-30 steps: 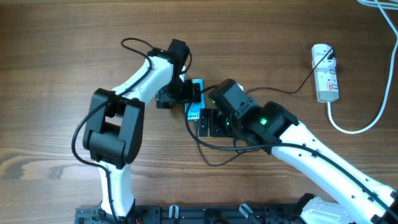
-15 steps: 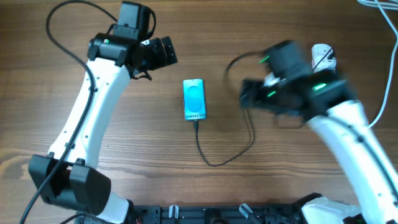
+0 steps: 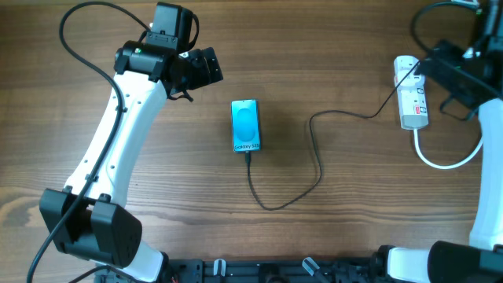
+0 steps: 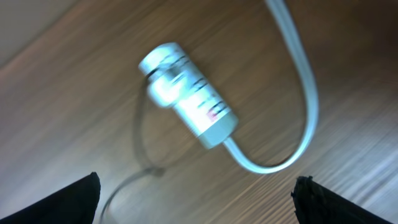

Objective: Plug charger to phone and switch on socket

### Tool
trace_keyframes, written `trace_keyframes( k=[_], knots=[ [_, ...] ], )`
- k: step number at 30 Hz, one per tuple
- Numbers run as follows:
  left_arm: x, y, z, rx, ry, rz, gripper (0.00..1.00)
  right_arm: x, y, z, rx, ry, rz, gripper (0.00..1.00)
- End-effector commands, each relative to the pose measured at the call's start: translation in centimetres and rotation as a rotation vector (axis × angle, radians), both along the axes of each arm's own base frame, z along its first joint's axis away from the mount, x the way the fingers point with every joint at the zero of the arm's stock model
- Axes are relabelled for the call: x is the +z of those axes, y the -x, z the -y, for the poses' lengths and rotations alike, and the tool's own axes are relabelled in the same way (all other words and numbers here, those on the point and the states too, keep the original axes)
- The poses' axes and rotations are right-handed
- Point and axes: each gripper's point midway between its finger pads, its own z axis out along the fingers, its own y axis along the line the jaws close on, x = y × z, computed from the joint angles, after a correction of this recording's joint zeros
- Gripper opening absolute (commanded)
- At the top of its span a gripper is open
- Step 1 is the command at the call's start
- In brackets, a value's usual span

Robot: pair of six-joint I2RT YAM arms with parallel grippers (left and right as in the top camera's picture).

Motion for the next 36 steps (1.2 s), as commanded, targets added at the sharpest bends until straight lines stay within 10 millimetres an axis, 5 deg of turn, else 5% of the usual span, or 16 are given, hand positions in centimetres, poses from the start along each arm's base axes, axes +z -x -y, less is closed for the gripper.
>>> trace_keyframes(
  k=[1, 7, 13, 19, 26, 36],
  knots=[
    [-0.2, 0.0, -0.3, 0.019, -0.011, -0.003, 1.0, -1.8, 0.0, 4.2, -0.17, 0.113, -0.041, 1.0],
    [-0.2, 0.0, -0.2, 0.018, -0.011, -0.003, 1.0, -4.9, -1.9, 8.2, -0.194, 0.244, -0.131, 1.0],
    [-0.2, 0.0, -0.3, 0.019, -0.011, -0.003, 1.0, -11.3, -3.5, 8.6, -0.164, 0.022, -0.185, 1.0],
    [-0.2, 0.0, -0.2, 0.018, -0.011, -0.003, 1.0, -15.1, -2.6, 11.7, -0.231, -0.066, -0.226, 1.0],
    [-0.2, 0.0, -0.3, 0.019, -0.011, -0.003, 1.0, -18.0, -5.3, 10.5, -0.037, -0.248, -0.159, 1.0],
    [-0.2, 0.0, -0.2, 0.018, -0.011, -0.003, 1.0, -23.4, -5.0, 10.6, -0.062, -0.263, -0.227, 1.0]
  ],
)
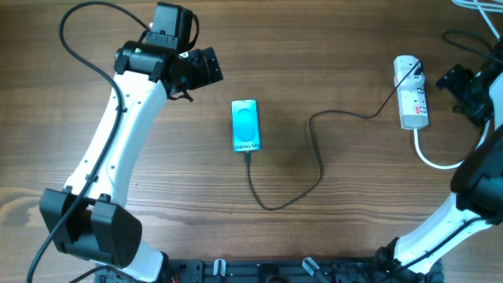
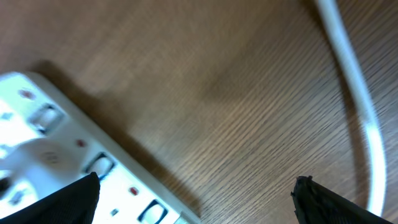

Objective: Plug charger to phone and switch on socket

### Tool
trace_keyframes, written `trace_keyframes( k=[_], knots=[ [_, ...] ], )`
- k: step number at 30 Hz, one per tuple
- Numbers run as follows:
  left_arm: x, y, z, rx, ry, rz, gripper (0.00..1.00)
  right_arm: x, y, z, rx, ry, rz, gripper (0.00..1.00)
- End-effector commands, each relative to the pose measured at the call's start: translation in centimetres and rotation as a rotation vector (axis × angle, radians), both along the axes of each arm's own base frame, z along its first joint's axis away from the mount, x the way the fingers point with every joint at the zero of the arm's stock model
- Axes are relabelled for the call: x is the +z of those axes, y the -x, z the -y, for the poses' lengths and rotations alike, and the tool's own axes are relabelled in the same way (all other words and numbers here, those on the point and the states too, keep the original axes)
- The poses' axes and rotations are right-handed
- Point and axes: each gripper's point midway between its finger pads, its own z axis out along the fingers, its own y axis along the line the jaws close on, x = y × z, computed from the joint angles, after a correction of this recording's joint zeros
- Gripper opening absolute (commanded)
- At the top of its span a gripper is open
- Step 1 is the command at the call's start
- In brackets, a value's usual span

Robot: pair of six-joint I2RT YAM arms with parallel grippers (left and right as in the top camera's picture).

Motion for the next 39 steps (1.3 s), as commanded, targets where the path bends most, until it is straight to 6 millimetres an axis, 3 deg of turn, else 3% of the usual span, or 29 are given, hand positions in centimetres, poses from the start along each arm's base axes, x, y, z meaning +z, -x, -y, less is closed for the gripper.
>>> trace_keyframes(
  k=[1, 12, 39],
  knots=[
    [-0.2, 0.0, -0.3, 0.018, -0.011, -0.003, 1.0, -2.4, 0.1, -0.7, 0.017, -0.039, -0.033, 1.0],
    [-0.2, 0.0, -0.3, 0.018, -0.011, -0.003, 1.0, -5.0, -0.9, -2.0, 0.067, -0.128, -0.012, 1.0],
    [-0.2, 0.0, -0.3, 0.018, -0.011, -0.003, 1.0, -5.7, -1.6, -2.7, 0.071, -0.133, 0.016, 1.0]
  ],
)
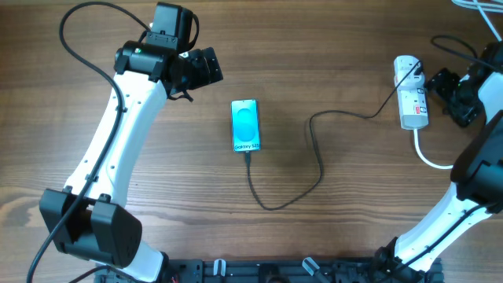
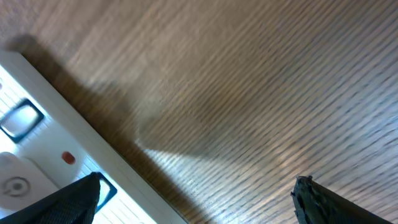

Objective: Plug charger to phone and switch on socket

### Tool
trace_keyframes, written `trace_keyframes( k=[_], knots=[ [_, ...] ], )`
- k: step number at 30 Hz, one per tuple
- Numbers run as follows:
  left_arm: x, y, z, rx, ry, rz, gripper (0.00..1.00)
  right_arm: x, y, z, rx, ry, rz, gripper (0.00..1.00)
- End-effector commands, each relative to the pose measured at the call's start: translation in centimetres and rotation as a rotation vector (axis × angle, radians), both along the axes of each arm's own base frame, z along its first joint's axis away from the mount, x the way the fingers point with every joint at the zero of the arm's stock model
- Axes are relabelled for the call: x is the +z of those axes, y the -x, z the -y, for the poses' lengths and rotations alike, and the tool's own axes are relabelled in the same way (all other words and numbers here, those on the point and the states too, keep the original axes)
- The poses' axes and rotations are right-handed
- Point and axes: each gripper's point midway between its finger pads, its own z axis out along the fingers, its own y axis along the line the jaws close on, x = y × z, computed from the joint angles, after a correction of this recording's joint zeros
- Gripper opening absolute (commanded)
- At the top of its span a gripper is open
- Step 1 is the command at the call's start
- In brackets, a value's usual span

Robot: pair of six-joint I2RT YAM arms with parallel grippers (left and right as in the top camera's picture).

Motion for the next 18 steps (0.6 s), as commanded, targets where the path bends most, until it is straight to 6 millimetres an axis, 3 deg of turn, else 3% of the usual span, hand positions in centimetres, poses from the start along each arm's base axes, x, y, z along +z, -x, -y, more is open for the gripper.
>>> trace_keyframes(
  k=[1, 18],
  knots=[
    [-0.24, -0.04, -0.25, 0.018, -0.011, -0.003, 1.0, -1.48, 0.22, -0.95, 0.01, -0.03, -0.02, 1.0],
    [-0.24, -0.03, -0.24, 0.018, -0.01, -0.004, 1.0, -1.42, -0.04, -1.66, 0.019, -0.07, -0.002, 1.0]
  ],
)
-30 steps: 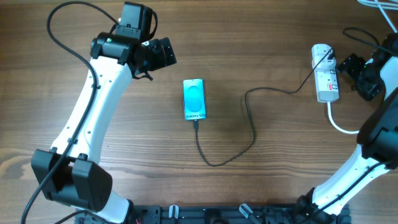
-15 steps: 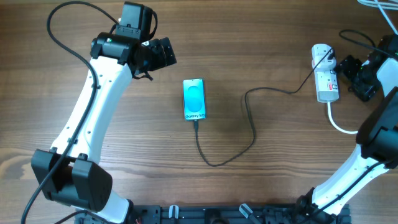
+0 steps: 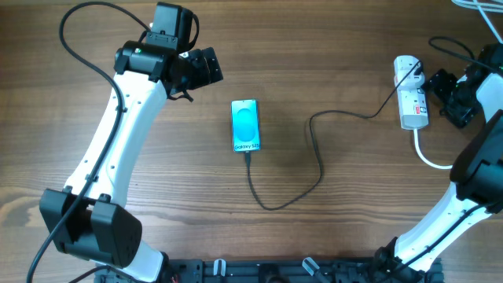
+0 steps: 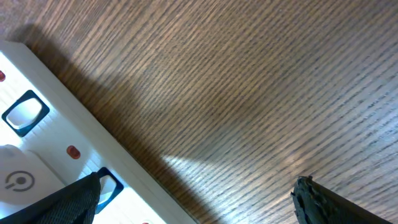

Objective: Plug charger to phone and switch on socket

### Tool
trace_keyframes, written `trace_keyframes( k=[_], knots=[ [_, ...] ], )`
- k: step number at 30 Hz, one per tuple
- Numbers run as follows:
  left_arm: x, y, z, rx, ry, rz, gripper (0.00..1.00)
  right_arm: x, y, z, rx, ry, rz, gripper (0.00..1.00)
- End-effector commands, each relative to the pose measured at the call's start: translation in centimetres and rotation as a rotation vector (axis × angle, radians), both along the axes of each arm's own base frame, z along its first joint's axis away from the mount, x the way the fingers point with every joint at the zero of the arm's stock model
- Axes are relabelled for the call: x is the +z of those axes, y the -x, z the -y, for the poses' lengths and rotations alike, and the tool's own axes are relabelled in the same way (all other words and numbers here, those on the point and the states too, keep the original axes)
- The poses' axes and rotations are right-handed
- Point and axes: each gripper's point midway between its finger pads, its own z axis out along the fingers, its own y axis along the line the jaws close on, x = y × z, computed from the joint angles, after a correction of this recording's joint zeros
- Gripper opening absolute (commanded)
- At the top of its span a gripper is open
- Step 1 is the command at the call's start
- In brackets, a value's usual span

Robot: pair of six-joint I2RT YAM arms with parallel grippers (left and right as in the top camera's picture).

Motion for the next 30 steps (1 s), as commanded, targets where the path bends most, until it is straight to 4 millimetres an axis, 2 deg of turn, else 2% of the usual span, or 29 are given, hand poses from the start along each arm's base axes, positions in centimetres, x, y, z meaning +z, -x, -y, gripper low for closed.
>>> trace_keyframes(
  k=[1, 30],
  knots=[
    [-0.2, 0.0, -0.2, 0.018, -0.011, -0.003, 1.0, -1.2, 0.2, -1.0, 0.011, -0.044, -0.016, 1.0],
    [-0.2, 0.0, -0.2, 0.018, -0.011, -0.003, 1.0, -1.3, 0.0, -2.6, 0.046, -0.051, -0.034, 1.0]
  ],
)
